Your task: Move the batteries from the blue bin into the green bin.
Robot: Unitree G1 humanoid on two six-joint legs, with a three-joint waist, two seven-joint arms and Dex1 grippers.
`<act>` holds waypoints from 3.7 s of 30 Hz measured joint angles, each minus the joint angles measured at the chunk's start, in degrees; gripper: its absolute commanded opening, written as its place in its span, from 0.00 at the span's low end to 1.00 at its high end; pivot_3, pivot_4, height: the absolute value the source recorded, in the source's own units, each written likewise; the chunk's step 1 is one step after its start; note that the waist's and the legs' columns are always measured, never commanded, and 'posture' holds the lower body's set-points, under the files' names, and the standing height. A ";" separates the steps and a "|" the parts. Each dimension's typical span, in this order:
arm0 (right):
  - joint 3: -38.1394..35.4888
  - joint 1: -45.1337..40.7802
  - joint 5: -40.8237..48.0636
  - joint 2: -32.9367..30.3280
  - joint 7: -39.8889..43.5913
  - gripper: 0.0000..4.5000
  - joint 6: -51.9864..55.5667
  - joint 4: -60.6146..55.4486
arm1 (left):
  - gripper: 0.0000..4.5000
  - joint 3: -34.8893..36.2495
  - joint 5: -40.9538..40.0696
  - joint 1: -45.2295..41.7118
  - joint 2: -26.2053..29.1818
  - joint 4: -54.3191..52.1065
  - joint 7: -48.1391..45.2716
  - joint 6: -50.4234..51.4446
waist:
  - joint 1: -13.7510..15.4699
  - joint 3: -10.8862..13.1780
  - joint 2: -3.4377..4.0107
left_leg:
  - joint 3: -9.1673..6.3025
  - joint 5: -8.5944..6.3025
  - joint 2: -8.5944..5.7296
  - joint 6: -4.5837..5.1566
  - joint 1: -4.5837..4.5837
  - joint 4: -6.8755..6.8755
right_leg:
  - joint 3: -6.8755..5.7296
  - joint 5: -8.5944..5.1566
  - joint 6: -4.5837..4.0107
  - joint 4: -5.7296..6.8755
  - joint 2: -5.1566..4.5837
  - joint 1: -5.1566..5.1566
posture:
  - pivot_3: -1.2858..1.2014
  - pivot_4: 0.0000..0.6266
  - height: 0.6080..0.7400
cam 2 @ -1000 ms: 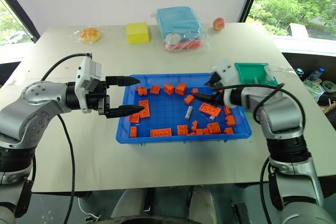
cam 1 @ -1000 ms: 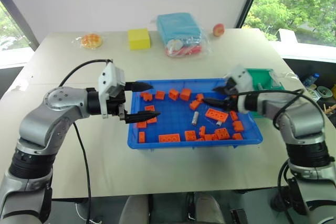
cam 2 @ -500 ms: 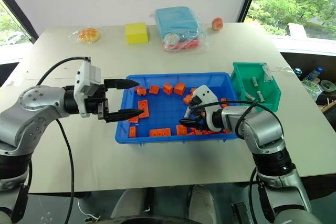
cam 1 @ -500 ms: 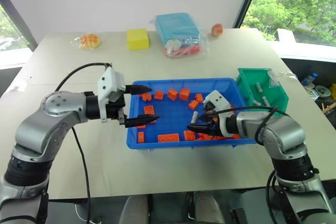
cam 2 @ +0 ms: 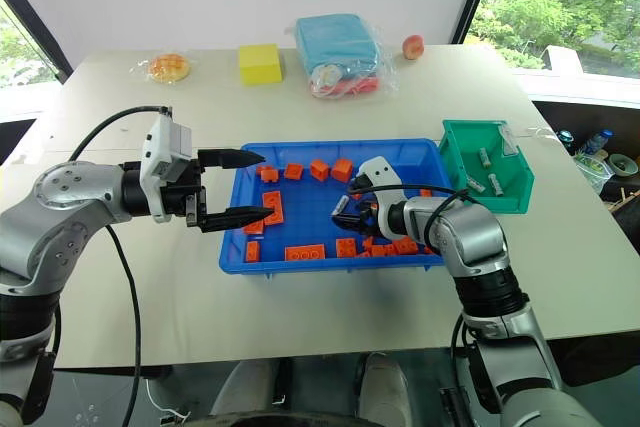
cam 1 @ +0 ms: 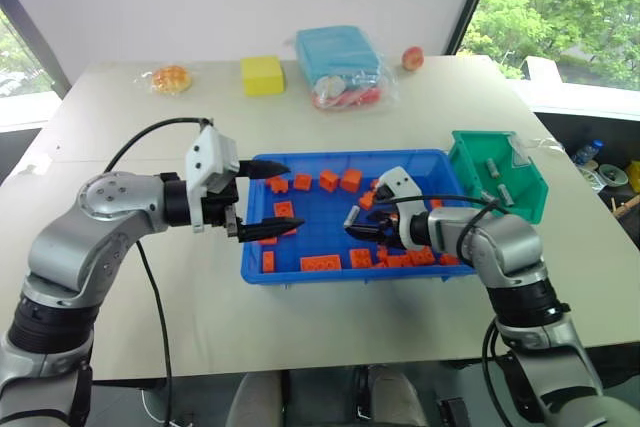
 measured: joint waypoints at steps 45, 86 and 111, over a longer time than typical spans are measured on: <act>24.31 -39.24 -41.94 3.92 40.15 0.80 -107.43 79.63 | 1.00 4.17 -0.18 3.67 2.72 -3.67 2.38 0.85 | -1.55 0.14 0.16 | 0.10 0.13 0.12 -0.22 0.36 -0.14 | 0.33 0.18 0.02 0.08 0.36 0.24 | 0.52 0.24 0.72; -23.58 2.96 -16.30 -13.97 2.79 0.65 -18.02 1.76 | 1.00 -5.38 3.90 -4.27 -3.90 9.89 -8.92 -5.42 | -0.10 0.17 0.23 | 0.13 0.05 0.19 -0.23 0.09 -0.11 | 0.52 0.00 -0.13 -0.01 0.50 0.04 | 0.52 0.24 0.72; 2.99 5.33 -12.71 -18.67 19.84 0.99 -29.49 6.50 | 1.00 -4.56 3.59 -0.99 -2.12 4.97 -5.86 -4.01 | -0.02 0.10 0.10 | -0.01 0.03 0.19 -0.20 0.01 0.01 | 0.51 -0.07 -0.10 -0.09 0.56 0.08 | 0.52 0.24 0.72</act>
